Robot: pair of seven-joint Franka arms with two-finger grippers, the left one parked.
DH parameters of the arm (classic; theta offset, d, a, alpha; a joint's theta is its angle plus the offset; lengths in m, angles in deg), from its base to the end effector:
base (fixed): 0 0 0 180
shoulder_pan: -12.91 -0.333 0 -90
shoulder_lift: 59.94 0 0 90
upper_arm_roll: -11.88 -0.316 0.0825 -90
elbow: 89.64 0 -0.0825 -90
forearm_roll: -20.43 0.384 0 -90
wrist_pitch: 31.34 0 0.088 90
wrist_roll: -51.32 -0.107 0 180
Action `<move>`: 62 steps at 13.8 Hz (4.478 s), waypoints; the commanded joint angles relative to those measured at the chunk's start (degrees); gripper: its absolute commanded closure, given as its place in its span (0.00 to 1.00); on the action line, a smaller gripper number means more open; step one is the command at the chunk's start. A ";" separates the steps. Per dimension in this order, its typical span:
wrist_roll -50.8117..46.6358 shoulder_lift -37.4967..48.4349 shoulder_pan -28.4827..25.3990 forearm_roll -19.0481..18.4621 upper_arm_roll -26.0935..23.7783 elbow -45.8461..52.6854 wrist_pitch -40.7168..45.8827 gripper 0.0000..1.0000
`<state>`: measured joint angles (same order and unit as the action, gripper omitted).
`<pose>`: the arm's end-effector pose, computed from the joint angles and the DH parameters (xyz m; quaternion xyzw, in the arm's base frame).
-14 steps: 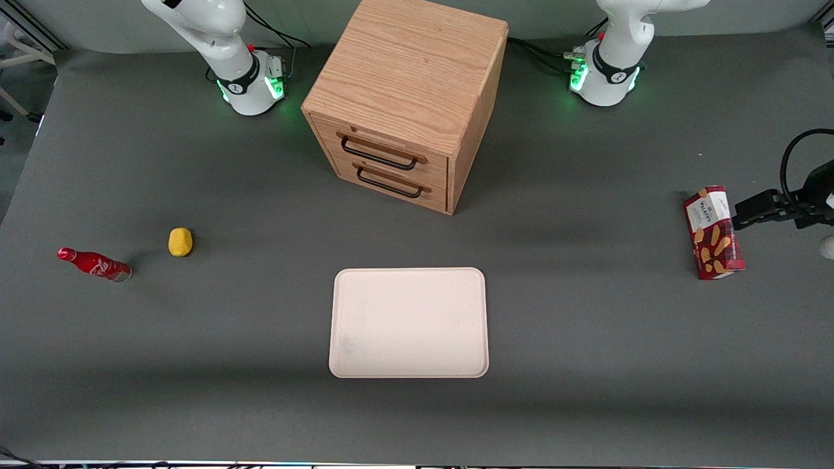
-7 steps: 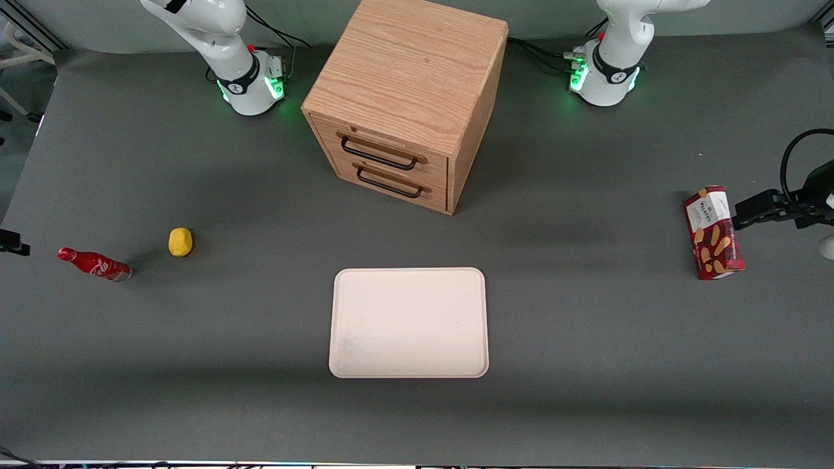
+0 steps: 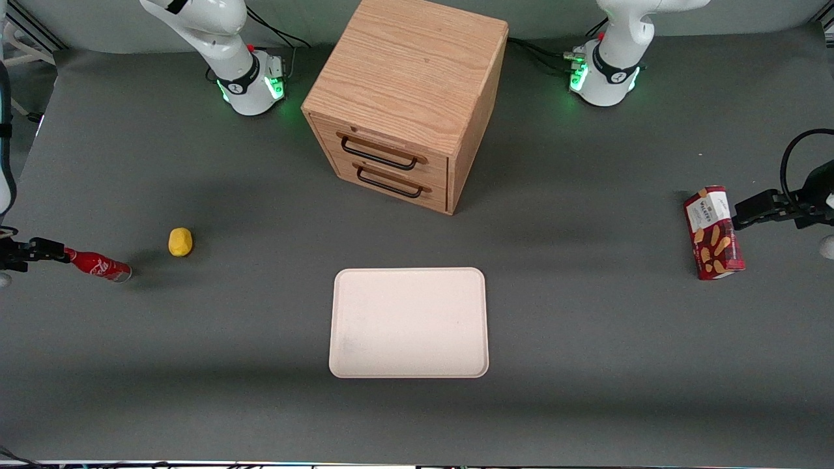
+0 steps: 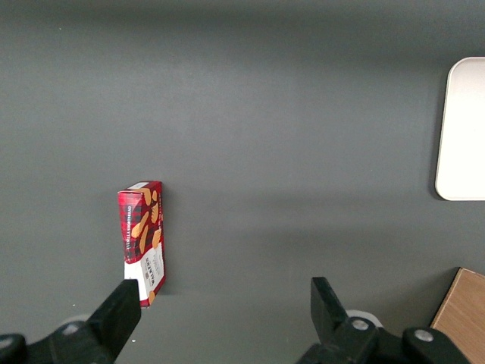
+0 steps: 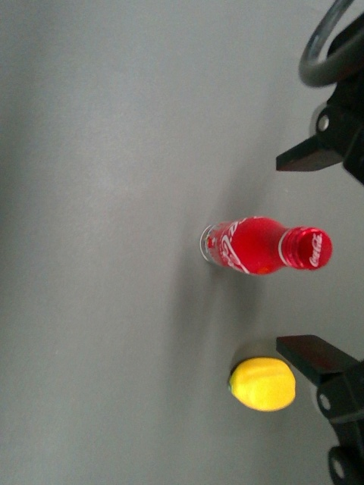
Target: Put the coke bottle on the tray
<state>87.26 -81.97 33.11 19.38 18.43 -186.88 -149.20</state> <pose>0.5881 -0.2896 0.3716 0.9956 0.0883 -0.0249 0.0194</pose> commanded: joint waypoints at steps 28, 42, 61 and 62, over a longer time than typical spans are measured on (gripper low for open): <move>2.21 10.42 -2.54 0.96 1.80 9.49 21.49 1.00; -24.29 9.47 -24.66 1.67 1.72 24.36 33.57 1.00; -80.59 -17.68 -41.39 6.68 -10.85 45.73 23.93 1.00; -80.59 -19.18 -41.38 5.81 -10.77 45.82 21.99 1.00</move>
<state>5.57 -96.83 -8.69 25.44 7.79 -144.03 -124.45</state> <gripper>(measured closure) 0.687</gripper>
